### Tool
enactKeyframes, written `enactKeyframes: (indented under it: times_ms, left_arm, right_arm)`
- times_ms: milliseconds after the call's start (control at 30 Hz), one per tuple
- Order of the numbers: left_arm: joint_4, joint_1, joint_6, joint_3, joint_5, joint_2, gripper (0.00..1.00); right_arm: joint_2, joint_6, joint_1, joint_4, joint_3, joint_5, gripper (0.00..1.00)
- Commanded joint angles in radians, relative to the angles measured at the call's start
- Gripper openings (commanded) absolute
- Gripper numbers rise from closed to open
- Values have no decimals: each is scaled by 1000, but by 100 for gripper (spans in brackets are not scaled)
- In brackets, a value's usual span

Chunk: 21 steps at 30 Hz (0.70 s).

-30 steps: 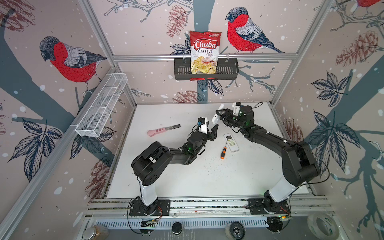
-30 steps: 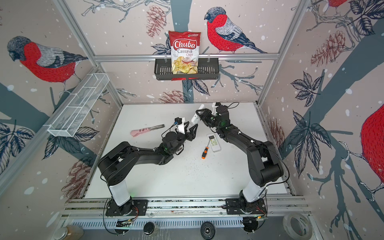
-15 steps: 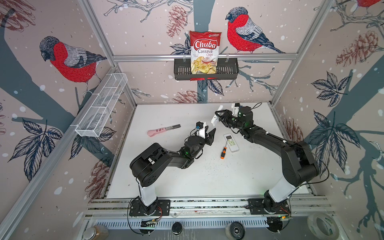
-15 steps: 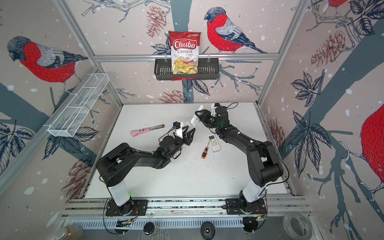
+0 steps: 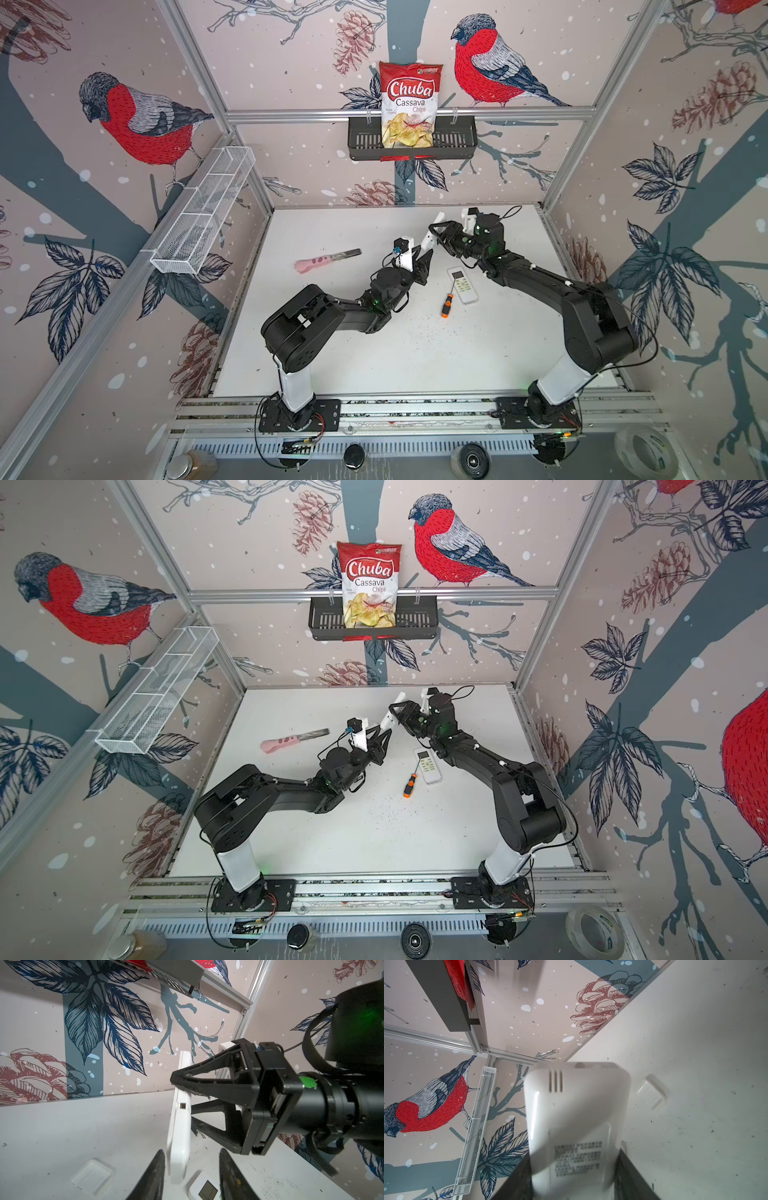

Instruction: Unload the batteries from the remote control

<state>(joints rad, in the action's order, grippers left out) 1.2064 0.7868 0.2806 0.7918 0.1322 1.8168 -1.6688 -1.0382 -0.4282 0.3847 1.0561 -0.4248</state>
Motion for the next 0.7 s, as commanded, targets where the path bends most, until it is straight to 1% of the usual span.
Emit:
enactKeyframes:
  times_ms: [0, 367, 667]
  left_arm:
    - [45, 0, -18, 12, -5, 9, 39]
    - [45, 2, 3, 28, -37, 26, 32]
    - [54, 15, 15, 12, -29, 40, 31]
  right_arm:
    - [6, 19, -2, 23, 5, 4, 37]
    - [1, 19, 0, 29, 7, 6, 36]
    - [-9, 18, 3, 33, 10, 6, 36]
